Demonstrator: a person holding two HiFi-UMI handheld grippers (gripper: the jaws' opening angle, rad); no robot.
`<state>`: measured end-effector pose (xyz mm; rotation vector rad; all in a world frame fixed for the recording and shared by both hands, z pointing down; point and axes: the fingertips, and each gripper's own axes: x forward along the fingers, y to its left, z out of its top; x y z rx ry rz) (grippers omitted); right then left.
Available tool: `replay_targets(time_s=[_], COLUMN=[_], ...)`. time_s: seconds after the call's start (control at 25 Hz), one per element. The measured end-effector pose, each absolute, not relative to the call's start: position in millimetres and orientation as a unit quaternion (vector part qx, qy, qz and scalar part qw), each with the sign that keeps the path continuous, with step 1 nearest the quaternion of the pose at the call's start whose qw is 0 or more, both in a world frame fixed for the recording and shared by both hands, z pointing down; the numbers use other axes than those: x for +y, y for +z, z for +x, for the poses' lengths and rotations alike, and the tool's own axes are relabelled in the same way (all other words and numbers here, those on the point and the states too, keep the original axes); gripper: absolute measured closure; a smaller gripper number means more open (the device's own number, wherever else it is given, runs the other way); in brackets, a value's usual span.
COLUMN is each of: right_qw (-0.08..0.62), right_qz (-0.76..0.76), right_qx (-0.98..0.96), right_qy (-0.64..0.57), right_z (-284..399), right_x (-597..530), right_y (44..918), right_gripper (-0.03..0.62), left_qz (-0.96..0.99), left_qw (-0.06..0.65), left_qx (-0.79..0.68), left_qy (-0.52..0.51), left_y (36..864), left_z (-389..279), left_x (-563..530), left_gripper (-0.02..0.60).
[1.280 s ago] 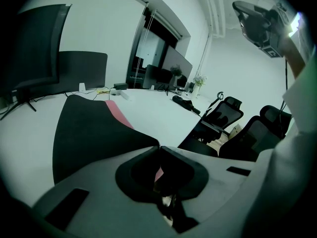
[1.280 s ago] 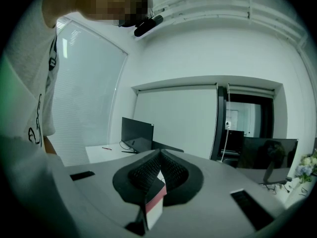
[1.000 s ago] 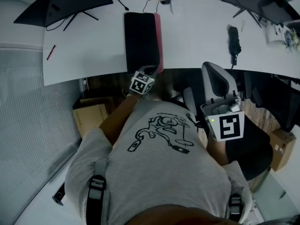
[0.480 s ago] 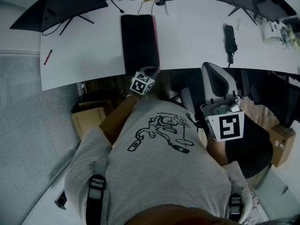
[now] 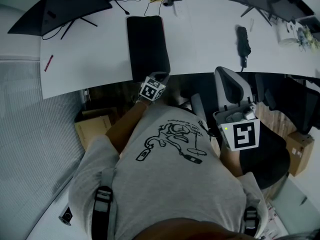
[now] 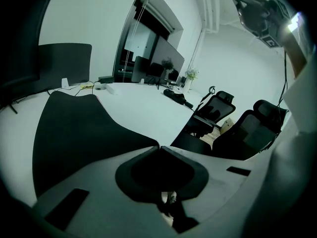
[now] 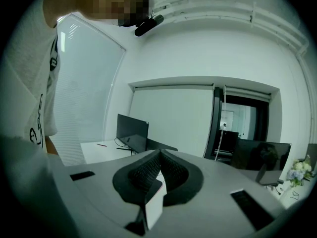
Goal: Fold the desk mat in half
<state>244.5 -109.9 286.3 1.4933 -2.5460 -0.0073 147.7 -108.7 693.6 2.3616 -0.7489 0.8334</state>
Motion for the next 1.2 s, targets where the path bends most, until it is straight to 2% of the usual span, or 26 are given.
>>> replay_targets(time_s=[0.56,1.2], right_qw=[0.1,0.104], right_qz=[0.498,0.486], right_qx=[-0.862,-0.868], right_qy=[-0.002,-0.006], right_z=[231.8,181.2], right_x=[-114.8,-114.0], right_y=[288.6,289.5], right_gripper=[0.588,0.588], left_qz=[0.868,0.885], left_qw=[0.274,0.253], left_qx=[-0.276,-0.322], left_qy=[0.309,0.224], left_y=[703.4,633.4], left_z=[139.1,90.5], left_x=[-103.9,-123.0], left_gripper=[0.547,0.552])
